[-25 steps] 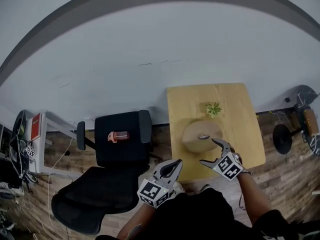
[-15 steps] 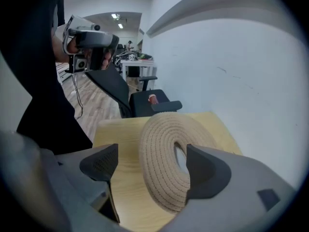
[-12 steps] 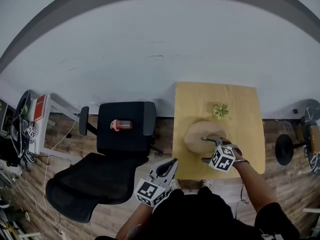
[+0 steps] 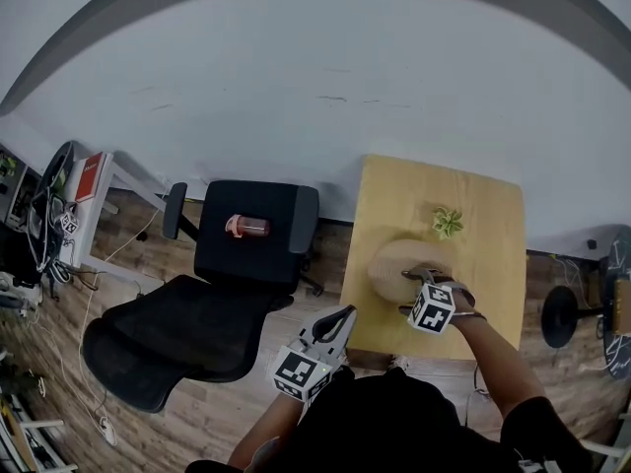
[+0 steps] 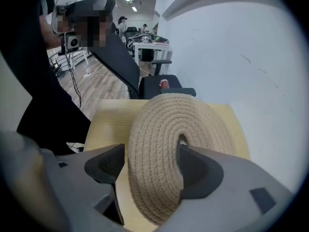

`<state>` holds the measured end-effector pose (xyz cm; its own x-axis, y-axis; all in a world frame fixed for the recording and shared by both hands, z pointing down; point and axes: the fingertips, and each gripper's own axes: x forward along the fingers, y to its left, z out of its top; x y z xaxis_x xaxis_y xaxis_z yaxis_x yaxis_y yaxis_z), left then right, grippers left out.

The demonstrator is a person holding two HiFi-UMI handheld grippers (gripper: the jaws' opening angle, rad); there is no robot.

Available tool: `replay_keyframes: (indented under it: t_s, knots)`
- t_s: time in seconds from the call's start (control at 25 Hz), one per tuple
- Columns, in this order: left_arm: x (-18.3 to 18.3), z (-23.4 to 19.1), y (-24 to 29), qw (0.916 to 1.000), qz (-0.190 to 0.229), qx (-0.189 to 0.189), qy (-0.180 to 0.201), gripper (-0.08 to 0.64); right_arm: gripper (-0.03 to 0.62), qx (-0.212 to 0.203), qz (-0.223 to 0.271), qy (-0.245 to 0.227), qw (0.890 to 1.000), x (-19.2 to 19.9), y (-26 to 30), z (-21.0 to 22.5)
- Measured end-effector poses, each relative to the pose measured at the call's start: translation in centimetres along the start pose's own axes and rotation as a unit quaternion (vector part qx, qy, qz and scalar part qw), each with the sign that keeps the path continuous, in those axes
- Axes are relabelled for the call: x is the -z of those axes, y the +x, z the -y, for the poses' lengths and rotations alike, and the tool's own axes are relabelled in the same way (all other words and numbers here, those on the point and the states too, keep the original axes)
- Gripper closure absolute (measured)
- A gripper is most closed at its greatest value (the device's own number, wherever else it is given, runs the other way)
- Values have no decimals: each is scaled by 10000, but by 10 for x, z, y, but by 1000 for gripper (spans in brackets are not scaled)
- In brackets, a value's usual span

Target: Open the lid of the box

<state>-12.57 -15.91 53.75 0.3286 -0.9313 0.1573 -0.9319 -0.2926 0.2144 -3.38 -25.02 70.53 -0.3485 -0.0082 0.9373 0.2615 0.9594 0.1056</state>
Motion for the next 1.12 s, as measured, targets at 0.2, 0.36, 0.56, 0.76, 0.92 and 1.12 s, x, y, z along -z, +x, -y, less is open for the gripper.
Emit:
replay_keyframes:
  t_s: [0.2, 0.36, 0.56, 0.76, 0.92, 1.12]
  knots:
    - [5, 5, -4, 9996, -79, -55, 270, 540, 265, -120, -119, -266, 9995, 2, 3, -1]
    - [1, 2, -6, 9997, -33, -201, 132, 540, 268, -182, -204, -300, 9992, 4, 3, -1]
    - [-1, 1, -6, 9994, -43, -263, 209, 540, 274, -133, -273, -370, 9989, 5, 1, 1]
    - [-4, 2, -5, 9994, -18, -225, 276, 540, 279, -63, -303, -376, 9988, 0, -11, 0]
    - [-5, 1, -5, 9994, -70, -282, 208, 540, 285, 74, -158, -366, 9992, -5, -22, -3]
    - [-5, 7, 1, 9995, -26, -132, 269, 540, 286, 280, -24, -328, 9991, -6, -44, -2]
